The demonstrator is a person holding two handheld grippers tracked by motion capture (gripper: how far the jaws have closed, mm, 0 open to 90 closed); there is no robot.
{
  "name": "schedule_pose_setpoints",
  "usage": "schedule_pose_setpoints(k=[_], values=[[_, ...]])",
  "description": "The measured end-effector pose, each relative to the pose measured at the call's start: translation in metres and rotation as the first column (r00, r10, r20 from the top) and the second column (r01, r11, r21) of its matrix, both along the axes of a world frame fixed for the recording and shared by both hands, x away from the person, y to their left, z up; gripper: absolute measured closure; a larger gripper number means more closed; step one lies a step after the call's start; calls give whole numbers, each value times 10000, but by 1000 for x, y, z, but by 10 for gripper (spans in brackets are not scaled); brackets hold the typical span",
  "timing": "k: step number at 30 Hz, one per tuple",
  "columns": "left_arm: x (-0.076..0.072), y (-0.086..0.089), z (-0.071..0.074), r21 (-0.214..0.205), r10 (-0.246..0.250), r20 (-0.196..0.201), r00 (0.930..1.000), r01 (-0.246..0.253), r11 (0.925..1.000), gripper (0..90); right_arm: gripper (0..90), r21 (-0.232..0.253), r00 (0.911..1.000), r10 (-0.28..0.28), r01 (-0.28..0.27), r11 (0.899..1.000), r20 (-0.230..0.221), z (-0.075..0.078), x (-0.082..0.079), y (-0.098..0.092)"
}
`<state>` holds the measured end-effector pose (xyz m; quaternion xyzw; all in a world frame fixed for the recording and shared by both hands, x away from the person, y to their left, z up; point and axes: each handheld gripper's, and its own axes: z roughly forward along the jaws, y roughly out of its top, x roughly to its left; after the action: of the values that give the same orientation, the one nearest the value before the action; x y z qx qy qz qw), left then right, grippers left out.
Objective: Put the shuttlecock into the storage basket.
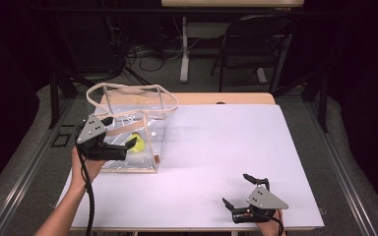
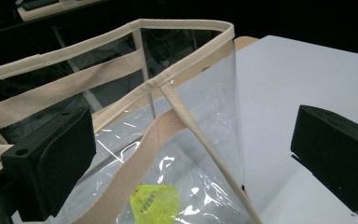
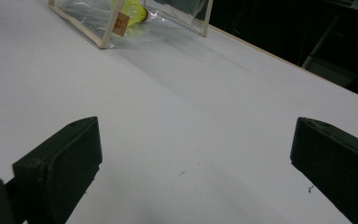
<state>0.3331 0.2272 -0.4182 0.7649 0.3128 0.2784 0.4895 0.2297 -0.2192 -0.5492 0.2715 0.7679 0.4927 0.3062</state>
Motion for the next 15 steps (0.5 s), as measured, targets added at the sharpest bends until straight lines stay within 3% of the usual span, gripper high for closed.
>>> schedule_pose_setpoints(k=[8, 15], values=[[-19, -4, -13, -141, -343, 213, 9992, 346, 9993, 1, 16, -17, 10000, -1, 1, 10000, -14, 0, 0, 0], [-35, -6, -36, -49, -646, 145, 9978, 647, 9979, 0, 16, -31, 10000, -5, 5, 10000, -27, 0, 0, 0]])
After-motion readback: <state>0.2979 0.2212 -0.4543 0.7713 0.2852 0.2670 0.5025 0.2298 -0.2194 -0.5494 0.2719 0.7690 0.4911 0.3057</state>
